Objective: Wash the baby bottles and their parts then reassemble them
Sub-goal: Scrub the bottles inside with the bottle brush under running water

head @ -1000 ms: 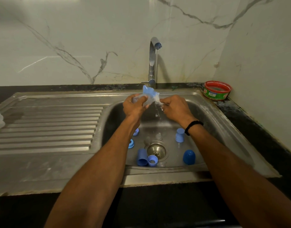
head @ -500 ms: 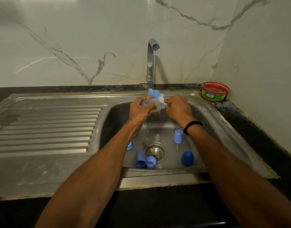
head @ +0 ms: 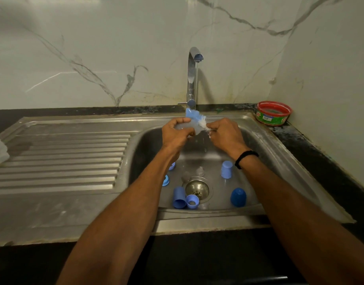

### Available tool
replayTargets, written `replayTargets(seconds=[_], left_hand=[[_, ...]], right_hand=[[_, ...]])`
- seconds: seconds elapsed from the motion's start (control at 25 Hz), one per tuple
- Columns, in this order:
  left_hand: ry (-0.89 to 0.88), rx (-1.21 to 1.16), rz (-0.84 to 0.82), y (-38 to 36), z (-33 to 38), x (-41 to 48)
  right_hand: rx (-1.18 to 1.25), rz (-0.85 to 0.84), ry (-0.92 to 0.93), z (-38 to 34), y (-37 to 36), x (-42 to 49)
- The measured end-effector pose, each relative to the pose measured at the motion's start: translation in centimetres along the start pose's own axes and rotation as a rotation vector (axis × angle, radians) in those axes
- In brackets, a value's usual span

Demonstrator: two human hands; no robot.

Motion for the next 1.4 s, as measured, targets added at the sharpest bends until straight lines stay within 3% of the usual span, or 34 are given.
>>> replayTargets(seconds=[0.28, 0.48, 0.76, 1.04, 1.2, 1.4], left_hand=[[-0.007, 0.015, -0.038, -0.1, 0.0, 0.0], [0.176, -0.278, 0.127, 2.7, -1.1, 0.7], [0.303, -0.364, 0.275, 5.0, -3.4, 1.7], [0.286, -0.395, 0.161, 3.5, -3.8, 1.9], [0.241, -0.260, -0.050, 0.7, -3.3, 1.2], [0.228, -0.287, 0.056, 2.1, -3.6, 1.7]], right_hand=[[-0.019, -0.008, -0.008, -0.5, -0.5, -0.3], [0.057, 0.030, -0.032, 0.7, 1.3, 0.5], [0.047, 0.208, -0.123, 4.0, 4.5, 1.3], [0.024, 0.128, -0.074, 4.7, 3.5, 2.2], [0.016, 0.038, -0.004, 3.1, 1.1, 1.9], [0.076, 0.073, -0.036, 3.8, 1.1, 2.1]])
Point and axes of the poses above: each hand's wrist, its own x-axis towards the middle knuckle, its own y-axis out of the back of the hand, z = x × y, the point moved 8 cm from there along x, towards the middle knuckle, and after that the axes turned 6 degrees about -y, right-handed, at the moved point
